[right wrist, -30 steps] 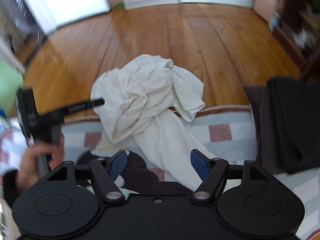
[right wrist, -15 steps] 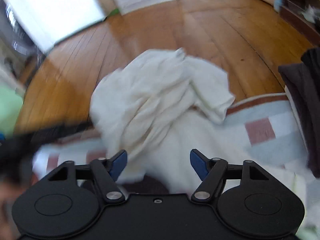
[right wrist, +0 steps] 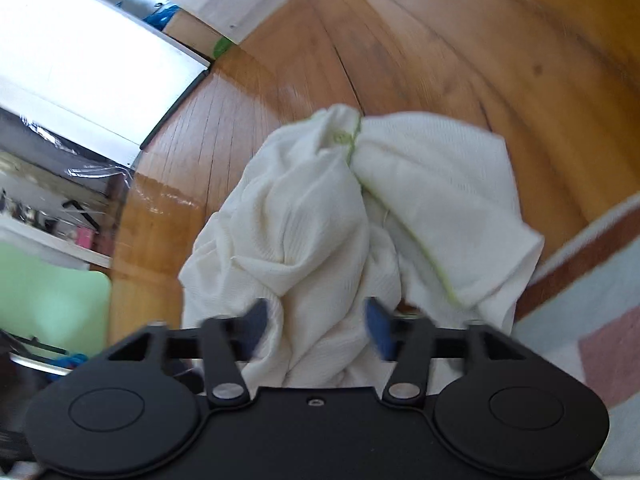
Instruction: Fold clothes
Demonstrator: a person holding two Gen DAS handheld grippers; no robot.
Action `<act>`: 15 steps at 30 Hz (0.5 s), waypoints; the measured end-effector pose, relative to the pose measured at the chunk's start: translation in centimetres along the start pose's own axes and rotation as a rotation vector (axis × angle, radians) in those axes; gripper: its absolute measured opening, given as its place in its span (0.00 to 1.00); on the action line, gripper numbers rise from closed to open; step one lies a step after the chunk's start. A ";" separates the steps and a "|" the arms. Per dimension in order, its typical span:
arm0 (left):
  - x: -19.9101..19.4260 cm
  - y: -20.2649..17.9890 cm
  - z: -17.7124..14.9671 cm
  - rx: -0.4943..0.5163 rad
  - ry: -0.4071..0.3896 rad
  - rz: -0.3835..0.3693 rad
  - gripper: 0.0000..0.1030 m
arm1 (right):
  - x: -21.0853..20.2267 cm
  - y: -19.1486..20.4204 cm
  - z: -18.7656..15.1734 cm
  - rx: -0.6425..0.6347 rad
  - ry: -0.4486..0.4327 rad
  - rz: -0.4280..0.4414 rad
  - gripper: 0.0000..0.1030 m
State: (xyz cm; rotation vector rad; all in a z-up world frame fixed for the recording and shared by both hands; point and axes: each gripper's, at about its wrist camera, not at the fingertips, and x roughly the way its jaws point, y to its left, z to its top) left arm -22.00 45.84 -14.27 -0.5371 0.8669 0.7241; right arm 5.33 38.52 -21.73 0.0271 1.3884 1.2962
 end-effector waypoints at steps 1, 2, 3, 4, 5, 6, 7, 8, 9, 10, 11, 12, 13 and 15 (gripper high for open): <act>0.5 0.3 -1.1 0.037 -0.030 0.007 0.45 | 0.0 -0.1 0.3 0.004 0.010 -0.002 0.65; 0.9 0.7 -2.2 0.074 -0.060 0.014 0.49 | -0.1 -0.2 0.6 0.006 0.023 -0.006 0.65; 1.4 1.1 -3.2 0.104 -0.074 0.013 0.50 | -0.2 -0.3 1.0 0.007 0.036 -0.013 0.65; 1.9 1.7 -3.7 0.120 -0.058 0.001 0.50 | -0.2 -0.4 1.4 0.009 0.044 -0.019 0.65; 2.2 2.3 -3.6 0.110 -0.043 -0.018 0.50 | -0.2 -0.4 1.6 0.015 0.046 -0.021 0.65; 2.3 2.9 -3.2 0.080 -0.041 -0.045 0.50 | -0.3 -0.2 1.8 0.021 0.047 -0.013 0.65; 2.4 3.5 -2.8 0.050 -0.042 -0.076 0.48 | -0.2 -0.1 2.0 0.026 0.050 0.000 0.67; 2.5 4.0 -2.4 0.020 -0.047 -0.111 0.39 | -0.1 0.0 2.2 0.026 0.051 0.011 0.69; 2.7 4.4 -2.1 0.013 -0.044 -0.126 0.29 | 0.2 0.2 2.4 0.022 0.047 0.016 0.70; 2.8 4.4 -1.9 0.031 -0.042 -0.120 0.15 | 0.5 0.4 2.5 0.017 0.046 0.014 0.75; 2.8 4.5 -1.9 0.048 -0.051 -0.117 0.11 | 0.9 0.6 2.5 0.011 0.053 0.007 0.79; 2.5 4.7 -1.9 0.050 -0.063 -0.122 0.10 | 1.5 0.9 2.6 0.005 0.063 -0.001 0.79; 2.2 5.0 -1.9 0.033 -0.079 -0.137 0.09 | 2.1 1.1 2.6 0.001 0.075 -0.013 0.79; 1.4 5.9 -2.1 -0.013 -0.111 -0.166 0.08 | 3.8 1.2 2.8 -0.005 0.097 -0.047 0.79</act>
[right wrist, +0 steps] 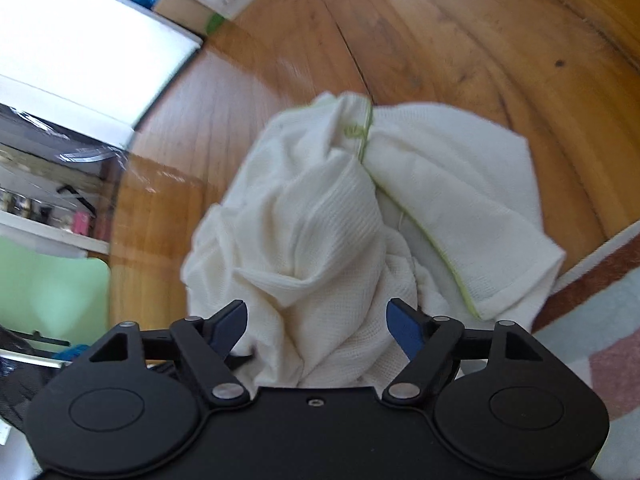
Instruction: Fold clothes
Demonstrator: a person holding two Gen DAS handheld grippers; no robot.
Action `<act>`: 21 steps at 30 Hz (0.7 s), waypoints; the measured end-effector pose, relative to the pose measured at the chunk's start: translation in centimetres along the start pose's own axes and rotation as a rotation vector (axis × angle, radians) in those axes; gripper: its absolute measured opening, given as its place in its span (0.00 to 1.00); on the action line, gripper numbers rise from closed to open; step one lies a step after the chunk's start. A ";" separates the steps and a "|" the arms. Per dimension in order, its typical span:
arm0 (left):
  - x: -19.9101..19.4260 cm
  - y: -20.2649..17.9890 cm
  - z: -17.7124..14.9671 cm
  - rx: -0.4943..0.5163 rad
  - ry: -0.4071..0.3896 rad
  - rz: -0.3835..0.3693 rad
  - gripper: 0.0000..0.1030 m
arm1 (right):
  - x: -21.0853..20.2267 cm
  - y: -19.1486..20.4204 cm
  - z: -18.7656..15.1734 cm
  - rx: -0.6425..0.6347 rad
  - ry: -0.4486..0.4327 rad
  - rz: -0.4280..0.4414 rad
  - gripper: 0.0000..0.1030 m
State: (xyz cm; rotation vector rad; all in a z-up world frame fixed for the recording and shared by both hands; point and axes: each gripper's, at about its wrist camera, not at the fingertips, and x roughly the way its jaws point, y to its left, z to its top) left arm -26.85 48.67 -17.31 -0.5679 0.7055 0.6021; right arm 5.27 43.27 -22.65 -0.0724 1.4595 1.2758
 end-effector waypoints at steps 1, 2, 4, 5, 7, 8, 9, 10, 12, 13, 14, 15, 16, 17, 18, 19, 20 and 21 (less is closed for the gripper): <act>-0.5 0.5 0.1 -0.040 -0.018 -0.011 0.08 | 1.0 0.1 0.2 -0.009 0.002 -0.025 0.81; -1.0 0.9 0.1 -0.075 -0.034 -0.025 0.08 | 2.0 0.2 0.6 -0.021 0.008 -0.062 0.81; -1.9 1.0 -0.1 -0.073 -0.062 -0.017 0.08 | 3.3 0.5 1.4 -0.044 -0.012 -0.096 0.80; -2.3 0.8 0.0 -0.044 -0.079 0.031 0.08 | 3.8 0.7 1.8 -0.054 -0.030 -0.097 0.58; -3.0 0.3 0.2 0.053 -0.115 0.213 0.09 | 4.0 1.6 2.0 -0.081 -0.033 -0.048 0.16; -3.3 0.0 0.4 0.102 -0.133 0.303 0.09 | 3.5 2.5 1.7 -0.098 -0.049 -0.028 0.16; -3.7 0.3 0.6 0.110 -0.149 0.356 0.09 | 2.6 3.6 0.8 -0.127 -0.094 0.000 0.15; -4.3 1.4 0.9 0.072 -0.164 0.369 0.09 | 1.4 4.7 -0.3 -0.168 -0.133 0.043 0.14; -5.5 4.4 1.3 -0.108 -0.170 0.272 0.09 | -0.8 7.0 -2.6 -0.268 -0.178 0.119 0.13; -6.2 6.1 1.4 -0.216 -0.168 0.202 0.09 | -1.9 8.0 -3.9 -0.331 -0.185 0.154 0.11; -6.7 7.5 1.4 -0.301 -0.162 0.147 0.09 | -2.9 8.6 -5.1 -0.384 -0.183 0.189 0.11; -7.0 7.9 1.4 -0.331 -0.153 0.125 0.09 | -3.8 9.0 -6.3 -0.432 -0.178 0.224 0.11; -7.2 7.7 1.4 -0.326 -0.141 0.119 0.09 | -4.7 9.3 -7.5 -0.477 -0.172 0.242 0.11; -7.4 7.6 1.5 -0.321 -0.130 0.113 0.10 | -5.2 9.3 -8.5 -0.514 -0.170 0.228 0.11; -7.5 7.3 1.5 -0.313 -0.116 0.089 0.10 | -5.6 9.1 -9.3 -0.539 -0.170 0.192 0.11; -7.6 6.8 1.6 -0.302 -0.101 0.044 0.11 | -5.6 8.7 -9.7 -0.542 -0.167 0.160 0.11; -7.5 6.4 1.6 -0.301 -0.090 -0.028 0.11 | -5.6 8.1 -9.7 -0.527 -0.159 0.145 0.11; -7.0 6.1 1.4 -0.324 -0.074 -0.140 0.11 | -5.5 7.5 -9.7 -0.508 -0.153 0.132 0.11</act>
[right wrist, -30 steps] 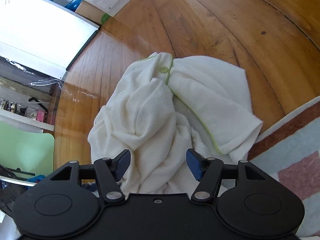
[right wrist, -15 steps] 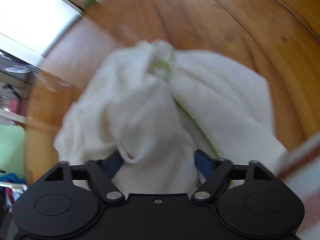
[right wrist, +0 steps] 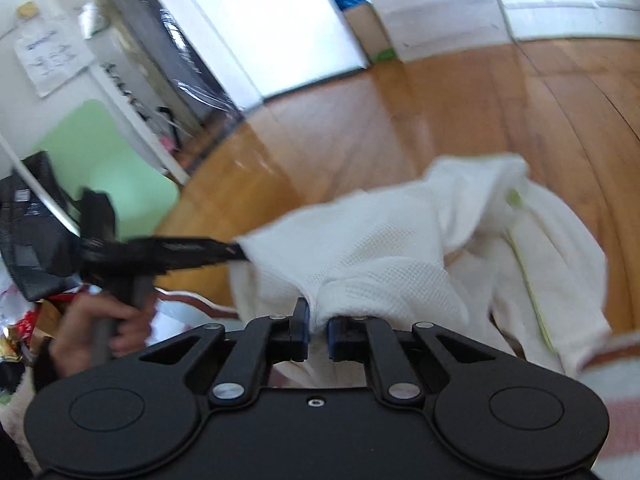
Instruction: Fold clothes
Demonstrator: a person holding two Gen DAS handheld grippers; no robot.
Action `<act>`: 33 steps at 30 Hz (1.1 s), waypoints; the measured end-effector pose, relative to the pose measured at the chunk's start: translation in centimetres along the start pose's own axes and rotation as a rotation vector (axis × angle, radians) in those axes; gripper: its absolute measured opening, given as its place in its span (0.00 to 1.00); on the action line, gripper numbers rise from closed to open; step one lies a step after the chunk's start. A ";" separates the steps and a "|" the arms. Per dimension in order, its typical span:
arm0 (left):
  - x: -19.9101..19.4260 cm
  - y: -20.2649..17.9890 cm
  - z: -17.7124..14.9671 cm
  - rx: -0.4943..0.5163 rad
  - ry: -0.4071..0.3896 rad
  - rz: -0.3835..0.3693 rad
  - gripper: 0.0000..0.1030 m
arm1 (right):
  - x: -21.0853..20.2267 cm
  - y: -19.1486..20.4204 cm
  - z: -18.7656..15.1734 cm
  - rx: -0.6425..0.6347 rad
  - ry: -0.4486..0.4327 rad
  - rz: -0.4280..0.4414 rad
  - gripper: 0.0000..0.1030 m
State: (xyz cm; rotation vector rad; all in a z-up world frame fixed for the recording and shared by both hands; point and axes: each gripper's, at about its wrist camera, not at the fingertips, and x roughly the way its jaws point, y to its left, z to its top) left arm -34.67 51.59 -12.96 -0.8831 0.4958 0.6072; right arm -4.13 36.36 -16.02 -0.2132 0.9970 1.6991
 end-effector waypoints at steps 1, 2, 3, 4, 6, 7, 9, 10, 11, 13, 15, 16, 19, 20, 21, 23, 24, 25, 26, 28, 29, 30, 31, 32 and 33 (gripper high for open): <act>0.6 -0.2 -0.3 -0.041 0.043 -0.114 0.16 | -0.1 -0.5 -0.1 0.021 0.002 -0.011 0.11; 1.3 -0.3 -0.7 -0.088 0.094 -0.221 0.26 | -0.2 -0.8 -0.2 0.042 -0.002 -0.026 0.11; 2.1 -0.4 -1.2 -0.135 0.149 -0.311 0.30 | -0.4 -1.1 0.0 0.067 -0.012 -0.041 0.11; 2.7 -0.9 -1.9 -0.160 0.192 -0.361 0.32 | -0.5 -1.4 0.5 0.095 -0.023 -0.049 0.11; 3.0 -3.7 -3.1 -0.018 0.200 -0.275 0.33 | -1.1 -2.0 1.8 0.150 -0.044 -0.049 0.11; 2.9 -5.9 -3.8 0.140 0.162 -0.188 0.41 | -1.4 -1.8 2.5 0.164 -0.054 -0.036 0.11; 2.8 -10.0 -5.4 0.438 0.077 -0.023 0.53 | -2.3 -1.0 3.8 0.176 -0.075 0.006 0.11; 2.9 -11.4 -6.2 0.538 0.025 0.019 0.58 | -2.7 -0.4 4.3 0.178 -0.083 0.029 0.11; 3.1 -12.2 -6.6 0.573 -0.008 0.012 0.64 | -3.0 0.4 4.5 0.174 -0.085 0.059 0.11; 3.4 -12.7 -6.9 0.549 -0.035 -0.058 0.87 | -3.0 1.7 4.9 0.173 -0.086 0.131 0.11; 3.9 -12.2 -6.6 0.466 -0.021 -0.102 0.95 | -2.5 2.5 4.9 0.205 -0.077 0.246 0.11; 4.1 -11.6 -6.3 0.423 -0.017 -0.096 0.94 | -2.2 2.8 4.8 0.220 -0.071 0.298 0.11; 3.5 -8.8 -4.5 0.319 -0.047 -0.060 0.07 | -1.5 3.6 4.7 0.194 -0.045 0.351 0.11; 2.8 -7.7 -3.5 0.289 -0.066 -0.047 0.06 | -1.4 3.7 4.7 0.171 -0.040 0.341 0.11; 1.9 -6.5 -2.6 0.263 -0.108 -0.019 0.06 | -1.3 3.7 4.9 0.143 -0.040 0.300 0.14; -1.0 -4.3 -0.7 0.229 -0.246 0.085 0.05 | -1.4 2.9 5.2 0.128 -0.045 0.201 0.18; -2.6 -3.1 0.1 0.198 -0.311 0.128 0.05 | -1.5 2.4 5.3 0.117 -0.051 0.143 0.21; -4.0 -1.7 0.9 0.152 -0.364 0.153 0.05 | -1.5 2.1 5.2 0.089 -0.054 0.072 0.26; -5.2 -0.1 1.6 0.089 -0.405 0.158 0.05 | -1.3 1.9 4.9 0.033 -0.048 -0.018 0.37; -7.0 2.5 2.2 -0.003 -0.460 0.173 0.05 | 0.0 1.5 3.6 -0.065 -0.001 -0.199 0.49; -7.6 3.3 2.3 -0.031 -0.477 0.190 0.05 | 0.8 1.1 2.8 -0.091 0.029 -0.270 0.49; -7.9 3.8 2.3 -0.039 -0.483 0.215 0.05 | 1.5 0.5 2.1 -0.079 0.058 -0.300 0.50; -7.9 4.0 2.3 -0.041 -0.482 0.235 0.05 | 2.1 -0.2 1.5 -0.048 0.084 -0.308 0.51; -7.8 4.0 2.4 -0.042 -0.477 0.249 0.05 | 2.7 -0.8 0.9 -0.017 0.110 -0.315 0.51; -7.6 3.9 2.5 -0.043 -0.472 0.255 0.05 | 3.2 -1.5 0.3 0.014 0.136 -0.323 0.51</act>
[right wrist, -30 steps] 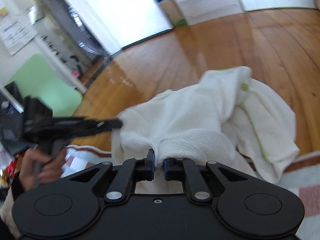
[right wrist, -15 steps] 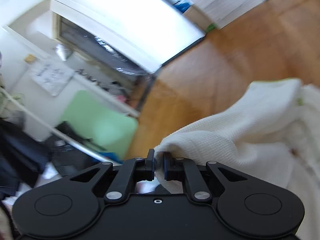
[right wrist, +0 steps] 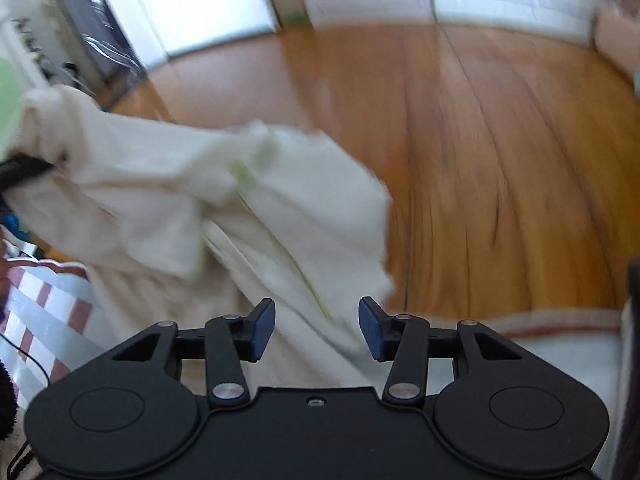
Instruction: Fold clothes
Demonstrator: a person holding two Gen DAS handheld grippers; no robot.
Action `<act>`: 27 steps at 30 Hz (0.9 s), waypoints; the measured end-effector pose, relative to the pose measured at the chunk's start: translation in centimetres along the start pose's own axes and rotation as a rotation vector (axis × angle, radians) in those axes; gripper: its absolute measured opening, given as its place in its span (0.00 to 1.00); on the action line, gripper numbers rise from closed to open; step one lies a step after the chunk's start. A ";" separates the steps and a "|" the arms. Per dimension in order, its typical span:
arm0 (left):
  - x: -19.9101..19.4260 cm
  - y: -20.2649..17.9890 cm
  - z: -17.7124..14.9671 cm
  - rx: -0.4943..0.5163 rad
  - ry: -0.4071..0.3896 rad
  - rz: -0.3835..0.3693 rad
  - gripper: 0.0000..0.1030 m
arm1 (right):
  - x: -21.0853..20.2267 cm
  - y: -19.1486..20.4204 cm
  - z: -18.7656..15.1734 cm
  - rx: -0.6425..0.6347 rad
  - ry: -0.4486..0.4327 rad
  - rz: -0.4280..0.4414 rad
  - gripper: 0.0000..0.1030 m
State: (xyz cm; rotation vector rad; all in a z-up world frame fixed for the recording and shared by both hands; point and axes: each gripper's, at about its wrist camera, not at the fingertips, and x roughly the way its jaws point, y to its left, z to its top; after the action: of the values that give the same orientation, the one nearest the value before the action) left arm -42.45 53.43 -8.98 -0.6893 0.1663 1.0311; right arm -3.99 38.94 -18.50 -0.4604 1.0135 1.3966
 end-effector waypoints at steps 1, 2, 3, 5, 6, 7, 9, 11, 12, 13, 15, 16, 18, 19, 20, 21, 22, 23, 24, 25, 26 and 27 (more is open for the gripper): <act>0.0 -0.1 0.0 0.000 0.004 -0.004 0.05 | 0.7 -0.4 -0.4 0.026 0.022 -0.002 0.52; -0.1 -0.2 -0.1 0.001 0.007 -0.011 0.05 | 1.1 -0.7 -0.5 0.049 0.031 -0.001 0.55; -0.1 -0.4 -0.2 0.006 0.008 -0.017 0.05 | 1.3 -0.8 -0.5 0.065 0.033 -0.005 0.56; -1.3 -1.3 -0.7 0.032 0.002 -0.017 0.05 | 1.2 -0.9 -0.7 0.085 0.021 -0.021 0.62; -1.4 -2.2 -0.8 0.046 -0.001 -0.014 0.05 | 1.2 -1.0 -0.8 0.092 0.016 -0.029 0.64; -1.1 -2.7 -0.6 0.051 -0.001 -0.010 0.05 | 1.2 -1.1 -0.8 0.099 0.015 -0.035 0.66; -1.0 -2.3 -0.6 0.044 0.003 -0.009 0.05 | 1.5 -1.4 -0.7 0.105 0.017 -0.046 0.68; -0.8 -1.5 -0.6 0.016 0.015 -0.013 0.05 | 2.6 -2.4 -0.3 0.074 0.052 -0.044 0.76; -0.8 -1.2 -0.8 0.003 0.022 -0.014 0.05 | 3.7 -2.7 0.1 0.035 0.090 -0.046 0.80; -0.8 -0.8 -0.9 -0.007 0.031 -0.016 0.05 | 4.8 -3.0 0.6 0.000 0.123 -0.058 0.80; -0.2 -0.3 -1.0 -0.028 0.054 -0.028 0.05 | 6.7 -3.5 1.7 -0.019 0.163 -0.083 0.80; 0.1 0.0 -1.1 -0.040 0.067 -0.037 0.05 | 7.4 -3.9 2.3 0.004 0.165 -0.067 0.80; 0.8 0.6 -1.4 -0.070 0.100 -0.058 0.05 | 8.7 -4.7 3.1 0.075 0.151 -0.005 0.80; 1.4 0.9 -1.6 -0.092 0.137 -0.078 0.05 | 9.4 -5.0 3.3 0.114 0.140 0.004 0.80; 2.2 1.3 -1.9 -0.122 0.195 -0.106 0.06 | 10.3 -5.1 3.2 0.147 0.135 -0.005 0.80; 2.9 1.7 -2.3 -0.159 0.251 -0.133 0.06 | 11.1 -5.0 3.1 0.173 0.140 -0.030 0.79; 3.7 2.2 -2.9 -0.205 0.306 -0.156 0.06 | 11.5 -4.6 2.8 0.183 0.126 -0.057 0.73; 4.4 2.5 -3.5 -0.238 0.345 -0.174 0.06 | 11.4 -3.9 2.8 0.171 0.102 -0.056 0.62; 4.7 2.5 -3.9 -0.241 0.361 -0.179 0.06 | 11.4 -3.2 2.8 0.154 0.108 -0.024 0.28; 4.8 2.2 -4.1 -0.220 0.363 -0.168 0.06 | 11.1 -2.4 2.9 0.129 0.095 -0.017 0.07; 4.6 1.6 -4.0 -0.185 0.348 -0.150 0.06 | 10.4 -1.5 3.0 0.091 0.057 -0.041 0.07; 4.2 1.1 -3.7 -0.143 0.321 -0.134 0.06 | 9.3 -0.7 3.3 0.060 0.009 -0.061 0.07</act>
State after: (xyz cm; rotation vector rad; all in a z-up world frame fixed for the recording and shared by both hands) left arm -40.44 54.64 -14.17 -0.9827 0.3227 0.8046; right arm -3.49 46.86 -24.36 -0.4506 1.0379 1.3070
